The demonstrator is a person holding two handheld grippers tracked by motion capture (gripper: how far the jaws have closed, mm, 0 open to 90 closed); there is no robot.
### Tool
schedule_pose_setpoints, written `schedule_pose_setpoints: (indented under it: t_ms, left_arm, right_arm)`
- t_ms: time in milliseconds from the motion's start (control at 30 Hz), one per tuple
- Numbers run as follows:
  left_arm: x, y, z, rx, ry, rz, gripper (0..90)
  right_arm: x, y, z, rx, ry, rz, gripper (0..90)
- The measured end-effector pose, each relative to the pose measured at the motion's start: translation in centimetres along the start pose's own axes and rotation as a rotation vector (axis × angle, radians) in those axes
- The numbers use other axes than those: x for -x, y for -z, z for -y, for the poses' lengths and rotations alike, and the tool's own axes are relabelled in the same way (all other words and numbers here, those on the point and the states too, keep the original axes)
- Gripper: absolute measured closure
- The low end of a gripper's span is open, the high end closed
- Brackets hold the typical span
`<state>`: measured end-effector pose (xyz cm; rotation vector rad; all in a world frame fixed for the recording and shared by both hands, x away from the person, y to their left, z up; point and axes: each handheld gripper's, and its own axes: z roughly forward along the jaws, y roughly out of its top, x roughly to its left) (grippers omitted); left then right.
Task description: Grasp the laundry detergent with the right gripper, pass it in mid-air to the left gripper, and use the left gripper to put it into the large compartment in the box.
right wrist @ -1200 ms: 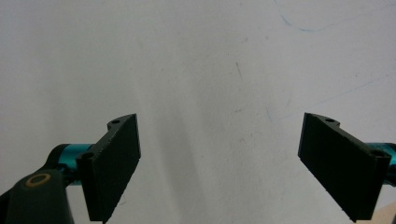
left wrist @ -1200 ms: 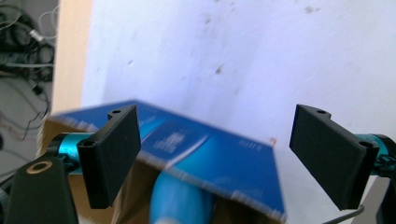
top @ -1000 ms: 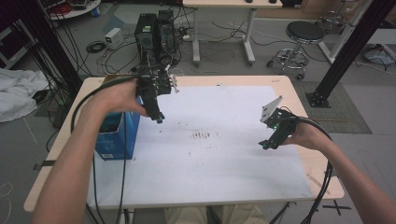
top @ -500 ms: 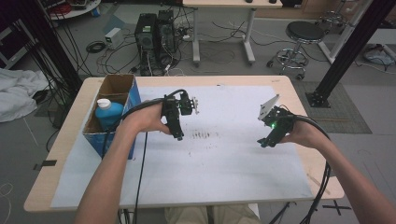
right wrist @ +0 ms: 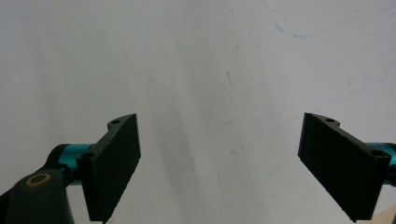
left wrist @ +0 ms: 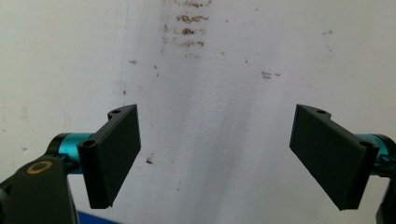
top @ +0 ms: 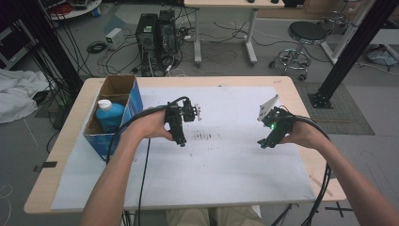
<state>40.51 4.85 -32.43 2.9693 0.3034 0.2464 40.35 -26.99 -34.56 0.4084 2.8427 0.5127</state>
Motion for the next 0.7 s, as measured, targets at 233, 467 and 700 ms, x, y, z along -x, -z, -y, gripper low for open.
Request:
schedule_pose_setpoints:
  t_ms: [233,467,700]
  left_arm:
    - [0.05,-0.16,-0.18,-0.002,-0.004,0.003,16.5]
    - [0.17,-0.08,-0.17,0.001,-0.004,0.001,16.5]
    - [0.31,0.38,0.09,0.009,0.005,0.0,16.5]
  right_arm:
    - [-0.04,0.12,0.09,0.0,-0.004,0.0,12.3]
    - [-0.09,0.2,0.1,0.002,-0.007,0.005,12.3]
    - [-0.22,0.03,-0.33,-0.001,-0.005,0.009,12.3]
